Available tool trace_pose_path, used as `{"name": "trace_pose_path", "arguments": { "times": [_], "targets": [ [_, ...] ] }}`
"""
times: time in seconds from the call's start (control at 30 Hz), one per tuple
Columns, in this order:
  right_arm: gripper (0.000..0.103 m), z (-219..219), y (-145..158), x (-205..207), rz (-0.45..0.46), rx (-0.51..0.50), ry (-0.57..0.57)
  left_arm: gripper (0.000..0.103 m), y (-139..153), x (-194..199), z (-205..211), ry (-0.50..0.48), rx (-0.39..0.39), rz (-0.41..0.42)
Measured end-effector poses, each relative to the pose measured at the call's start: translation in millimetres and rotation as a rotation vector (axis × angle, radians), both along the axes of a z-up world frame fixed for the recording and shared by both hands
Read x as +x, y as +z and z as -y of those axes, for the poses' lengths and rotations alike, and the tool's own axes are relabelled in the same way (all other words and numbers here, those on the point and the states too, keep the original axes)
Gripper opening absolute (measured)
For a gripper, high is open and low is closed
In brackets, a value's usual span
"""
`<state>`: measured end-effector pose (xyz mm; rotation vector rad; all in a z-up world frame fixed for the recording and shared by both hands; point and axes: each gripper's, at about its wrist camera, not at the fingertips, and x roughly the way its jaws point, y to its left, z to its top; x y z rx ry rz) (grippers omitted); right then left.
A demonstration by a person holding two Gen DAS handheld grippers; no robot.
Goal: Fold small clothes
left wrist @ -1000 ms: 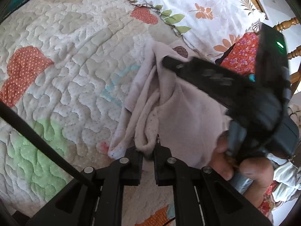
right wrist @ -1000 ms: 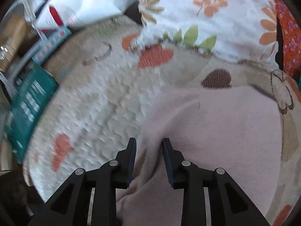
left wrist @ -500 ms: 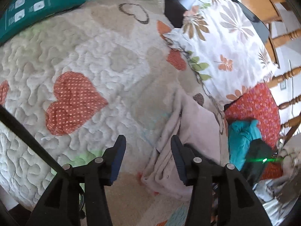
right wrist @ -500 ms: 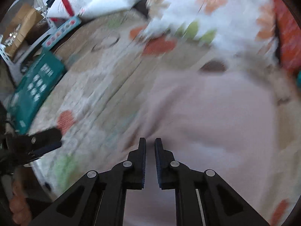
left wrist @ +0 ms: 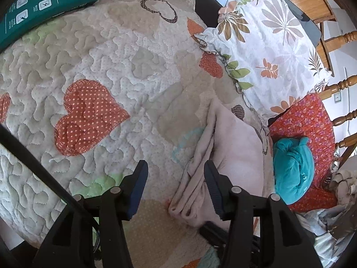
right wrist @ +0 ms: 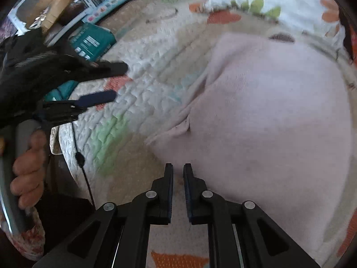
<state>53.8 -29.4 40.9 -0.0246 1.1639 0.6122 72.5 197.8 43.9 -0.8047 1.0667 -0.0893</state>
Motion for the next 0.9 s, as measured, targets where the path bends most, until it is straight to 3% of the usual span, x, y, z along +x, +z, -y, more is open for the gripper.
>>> {"name": "trace_pose_path", "arguments": {
  "times": [0.1, 0.17, 0.23, 0.3, 0.4, 0.47, 0.53, 0.57, 0.6, 0.67, 0.73, 0.8, 0.87, 0.9],
  "targets": [
    [0.012, -2, 24, -4, 0.14, -0.06, -0.027, 0.051, 0, 0, -4, 0.019, 0.004, -0.001],
    [0.017, -5, 36, 3, 0.208, -0.08, -0.066, 0.052, 0, -1, -6, 0.036, 0.002, -0.001],
    [0.031, -12, 42, 14, 0.248, -0.091, -0.092, 0.052, 0, 0, -10, 0.049, -0.003, -0.003],
    [0.032, -25, 42, 28, 0.307, -0.138, -0.1, 0.052, -1, 0, -12, 0.057, -0.006, -0.007],
    [0.032, -52, 28, 51, 0.365, -0.259, -0.066, 0.052, -2, 0, -14, 0.061, -0.009, -0.014],
    [0.031, -63, 15, 65, 0.352, -0.316, -0.035, 0.052, -2, 0, -15, 0.061, -0.019, -0.018],
    [0.01, -70, -11, 82, 0.299, -0.481, -0.023, 0.052, -2, 0, -16, 0.063, -0.024, -0.019],
    [0.01, -67, -15, 85, 0.287, -0.486, -0.028, 0.052, -1, 0, -17, 0.064, -0.024, -0.018],
    [0.01, -63, -11, 88, 0.264, -0.436, -0.042, 0.052, -1, 0, -17, 0.066, -0.025, -0.017],
    [0.008, -47, 5, 95, 0.187, -0.234, -0.083, 0.052, 0, 2, -17, 0.068, -0.029, -0.015],
    [0.006, -17, 17, 114, 0.058, 0.063, -0.182, 0.052, 0, 4, -16, 0.068, -0.027, -0.016],
    [0.006, -1, 10, 127, -0.045, 0.213, -0.237, 0.052, 0, 5, -14, 0.064, -0.024, -0.018],
    [0.009, 6, -8, 133, -0.157, 0.265, -0.245, 0.052, -1, 7, -11, 0.056, -0.018, -0.021],
    [0.009, 8, -12, 131, -0.168, 0.257, -0.246, 0.052, -1, 7, -10, 0.051, -0.017, -0.022]
  ]
}}
